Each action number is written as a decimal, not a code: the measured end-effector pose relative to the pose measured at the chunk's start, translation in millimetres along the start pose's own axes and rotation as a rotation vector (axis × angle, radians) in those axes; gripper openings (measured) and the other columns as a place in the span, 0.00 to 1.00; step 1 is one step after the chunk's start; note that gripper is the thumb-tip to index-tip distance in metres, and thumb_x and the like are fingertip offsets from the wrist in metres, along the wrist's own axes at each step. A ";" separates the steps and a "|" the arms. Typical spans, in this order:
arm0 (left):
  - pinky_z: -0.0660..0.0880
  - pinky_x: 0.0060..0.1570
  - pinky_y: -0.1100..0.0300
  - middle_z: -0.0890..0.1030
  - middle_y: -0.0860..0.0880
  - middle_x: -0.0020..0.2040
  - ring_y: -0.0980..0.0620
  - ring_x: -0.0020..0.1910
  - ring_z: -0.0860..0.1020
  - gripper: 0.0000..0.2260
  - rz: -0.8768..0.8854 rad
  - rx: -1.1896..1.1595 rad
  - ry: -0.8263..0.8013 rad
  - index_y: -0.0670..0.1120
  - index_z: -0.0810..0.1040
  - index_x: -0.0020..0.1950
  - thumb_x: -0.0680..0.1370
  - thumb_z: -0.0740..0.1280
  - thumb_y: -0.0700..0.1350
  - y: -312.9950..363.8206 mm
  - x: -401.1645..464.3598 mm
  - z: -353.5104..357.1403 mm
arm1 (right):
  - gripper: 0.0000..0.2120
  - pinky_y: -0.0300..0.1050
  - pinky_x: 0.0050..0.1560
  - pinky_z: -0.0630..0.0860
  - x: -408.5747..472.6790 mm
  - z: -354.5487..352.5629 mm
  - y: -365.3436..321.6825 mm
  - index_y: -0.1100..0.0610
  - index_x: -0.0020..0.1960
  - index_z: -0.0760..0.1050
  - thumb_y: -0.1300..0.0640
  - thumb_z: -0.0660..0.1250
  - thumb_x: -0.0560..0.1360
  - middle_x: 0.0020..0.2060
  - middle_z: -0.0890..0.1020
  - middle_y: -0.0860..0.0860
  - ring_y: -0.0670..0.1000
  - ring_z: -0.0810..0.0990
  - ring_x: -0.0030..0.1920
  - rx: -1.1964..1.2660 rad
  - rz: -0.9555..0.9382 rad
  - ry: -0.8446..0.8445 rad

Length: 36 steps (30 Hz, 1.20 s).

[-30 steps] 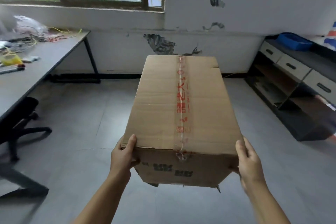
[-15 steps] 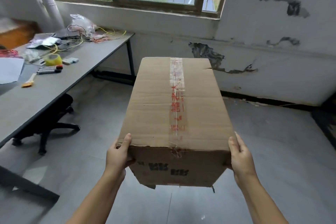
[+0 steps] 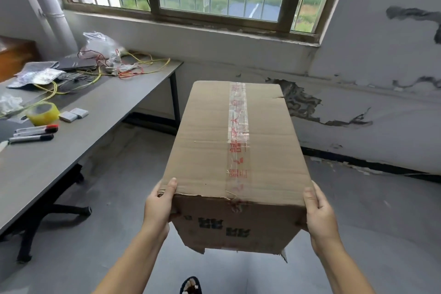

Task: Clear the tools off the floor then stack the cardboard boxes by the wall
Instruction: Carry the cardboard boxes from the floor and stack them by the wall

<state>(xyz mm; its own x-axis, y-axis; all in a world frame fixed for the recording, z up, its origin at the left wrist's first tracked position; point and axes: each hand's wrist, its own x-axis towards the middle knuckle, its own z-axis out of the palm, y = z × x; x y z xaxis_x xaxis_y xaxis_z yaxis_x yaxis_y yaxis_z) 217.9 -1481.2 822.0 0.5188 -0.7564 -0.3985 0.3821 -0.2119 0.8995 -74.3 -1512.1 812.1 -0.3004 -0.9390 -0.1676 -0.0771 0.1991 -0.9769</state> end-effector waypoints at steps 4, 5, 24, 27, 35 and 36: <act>0.76 0.49 0.47 0.79 0.54 0.46 0.57 0.42 0.76 0.18 -0.030 0.030 -0.019 0.46 0.71 0.67 0.78 0.66 0.46 37.6 101.9 17.6 | 0.19 0.63 0.59 0.74 65.8 71.9 -22.2 0.44 0.69 0.67 0.44 0.57 0.79 0.58 0.77 0.47 0.54 0.75 0.60 0.003 0.043 0.032; 0.76 0.47 0.49 0.79 0.53 0.47 0.57 0.42 0.77 0.17 -0.035 0.036 -0.024 0.45 0.72 0.66 0.78 0.66 0.47 44.8 125.4 20.7 | 0.18 0.62 0.60 0.74 80.1 87.8 -27.3 0.44 0.69 0.67 0.45 0.57 0.79 0.57 0.77 0.46 0.54 0.75 0.59 0.004 0.048 0.034; 0.77 0.54 0.46 0.83 0.48 0.54 0.45 0.54 0.80 0.13 -0.177 0.166 -0.095 0.51 0.77 0.61 0.77 0.67 0.50 55.1 544.5 82.5 | 0.13 0.59 0.64 0.71 365.7 354.0 13.5 0.36 0.62 0.70 0.47 0.58 0.79 0.60 0.77 0.44 0.51 0.75 0.61 -0.038 0.199 0.084; 0.77 0.55 0.44 0.82 0.48 0.57 0.45 0.55 0.80 0.18 -0.191 0.188 -0.088 0.50 0.75 0.65 0.76 0.68 0.51 32.7 616.2 88.8 | 0.11 0.63 0.61 0.72 414.3 394.7 44.3 0.33 0.58 0.70 0.47 0.58 0.79 0.58 0.78 0.43 0.54 0.76 0.60 -0.051 0.230 0.110; 0.73 0.60 0.41 0.78 0.52 0.63 0.48 0.63 0.75 0.31 -0.189 0.260 -0.072 0.54 0.73 0.67 0.67 0.72 0.63 -44.9 742.9 72.1 | 0.15 0.64 0.60 0.73 490.5 476.4 161.6 0.39 0.65 0.68 0.49 0.58 0.80 0.62 0.76 0.47 0.56 0.75 0.62 -0.024 0.291 0.143; 0.72 0.61 0.40 0.78 0.52 0.63 0.48 0.63 0.75 0.30 -0.194 0.269 -0.062 0.54 0.73 0.67 0.67 0.72 0.63 -53.6 755.0 67.8 | 0.16 0.64 0.61 0.73 495.9 486.0 175.1 0.41 0.67 0.68 0.49 0.58 0.80 0.62 0.76 0.47 0.55 0.75 0.63 -0.020 0.301 0.137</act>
<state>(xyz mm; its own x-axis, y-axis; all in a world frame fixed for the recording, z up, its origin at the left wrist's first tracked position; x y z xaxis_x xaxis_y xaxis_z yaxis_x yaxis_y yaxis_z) 537.3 -2082.9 485.1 0.4054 -0.7207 -0.5623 0.2493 -0.5047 0.8265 225.2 -2079.2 493.6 -0.4372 -0.7912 -0.4276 0.0163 0.4684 -0.8834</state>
